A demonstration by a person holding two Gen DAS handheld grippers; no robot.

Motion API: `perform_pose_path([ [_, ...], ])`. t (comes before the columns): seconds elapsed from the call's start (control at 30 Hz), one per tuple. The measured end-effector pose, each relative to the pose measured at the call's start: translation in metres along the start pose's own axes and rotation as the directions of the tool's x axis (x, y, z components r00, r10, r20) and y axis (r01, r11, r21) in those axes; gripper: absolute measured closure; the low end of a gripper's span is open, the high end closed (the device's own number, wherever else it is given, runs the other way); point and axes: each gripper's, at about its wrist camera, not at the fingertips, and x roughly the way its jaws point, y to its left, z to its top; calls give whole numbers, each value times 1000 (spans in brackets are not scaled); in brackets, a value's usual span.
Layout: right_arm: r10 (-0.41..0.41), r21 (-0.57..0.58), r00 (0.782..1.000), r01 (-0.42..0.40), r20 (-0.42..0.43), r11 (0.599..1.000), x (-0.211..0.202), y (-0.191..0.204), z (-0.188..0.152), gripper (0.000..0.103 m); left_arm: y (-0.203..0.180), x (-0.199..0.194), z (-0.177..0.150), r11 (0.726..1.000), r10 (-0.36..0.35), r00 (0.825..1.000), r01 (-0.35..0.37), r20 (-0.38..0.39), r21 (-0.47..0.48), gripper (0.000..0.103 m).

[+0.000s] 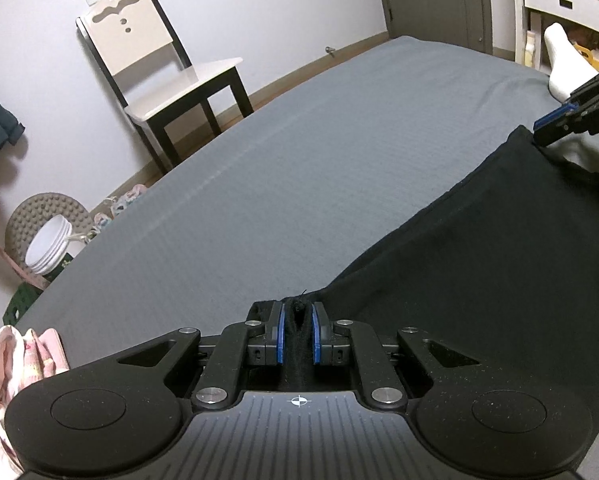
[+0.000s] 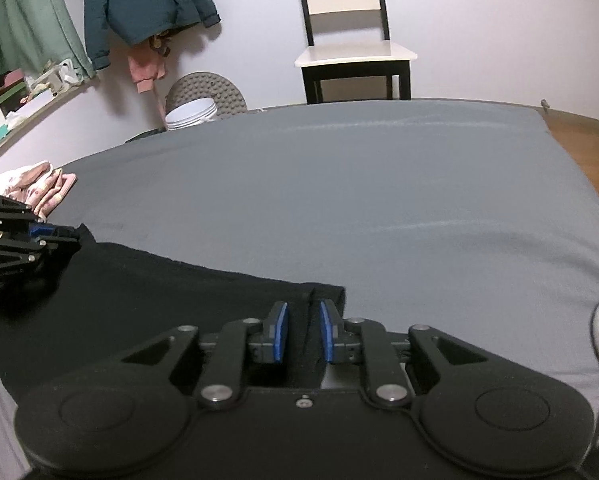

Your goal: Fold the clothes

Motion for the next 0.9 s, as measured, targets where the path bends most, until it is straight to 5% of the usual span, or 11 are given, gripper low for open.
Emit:
perform_pose_path([
  [0.17, 17, -20, 1000, -17, 23, 1000, 11, 8, -2, 80, -1, -2, 1, 1000, 3, 1000, -3, 2, -2, 92],
  [0.27, 45, -3, 999, -45, 22, 999, 14, 11, -3, 98, 1, -3, 1, 1000, 3, 1000, -3, 8, -4, 92],
  [0.63, -82, 1, 991, 82, 104, 997, -23, 15, 2, 99, 4, -7, -2, 1000, -3, 999, 4, 41, -29, 92],
  [0.9, -117, 3, 991, 117, 65, 993, 1, 12, 2, 99, 11, 3, 2, 995, 5, 1000, -4, 12, -99, 92],
])
